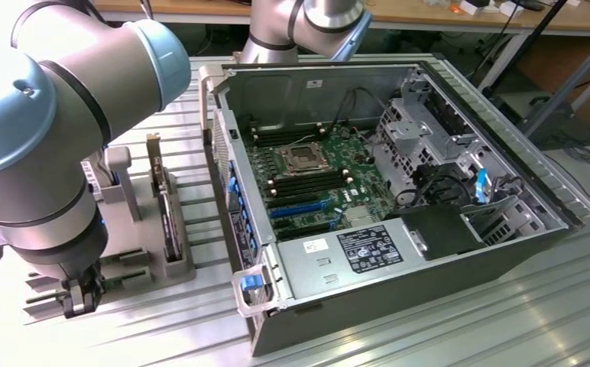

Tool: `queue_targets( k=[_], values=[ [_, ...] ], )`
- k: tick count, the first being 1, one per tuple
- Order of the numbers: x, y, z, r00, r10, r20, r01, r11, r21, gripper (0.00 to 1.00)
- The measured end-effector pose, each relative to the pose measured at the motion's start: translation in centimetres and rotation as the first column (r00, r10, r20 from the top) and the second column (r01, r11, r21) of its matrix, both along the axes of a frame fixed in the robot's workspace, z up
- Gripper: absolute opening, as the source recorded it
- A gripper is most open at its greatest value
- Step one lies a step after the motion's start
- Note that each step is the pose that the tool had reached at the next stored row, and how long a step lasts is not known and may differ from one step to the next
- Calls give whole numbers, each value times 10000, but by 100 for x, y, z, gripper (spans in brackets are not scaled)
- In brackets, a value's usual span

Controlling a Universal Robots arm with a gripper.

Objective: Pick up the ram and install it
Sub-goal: 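Pick up the ram and move it above insertion slot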

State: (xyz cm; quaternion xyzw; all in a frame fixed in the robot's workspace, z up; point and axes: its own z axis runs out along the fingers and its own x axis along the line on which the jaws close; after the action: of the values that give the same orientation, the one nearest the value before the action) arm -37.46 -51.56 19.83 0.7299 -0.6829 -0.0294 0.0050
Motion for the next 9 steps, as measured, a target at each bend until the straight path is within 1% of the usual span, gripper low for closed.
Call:
queue_targets(
  k=[9],
  values=[
    [0,0,0,10000,1,1,-1,10000,0,14]
  ],
)
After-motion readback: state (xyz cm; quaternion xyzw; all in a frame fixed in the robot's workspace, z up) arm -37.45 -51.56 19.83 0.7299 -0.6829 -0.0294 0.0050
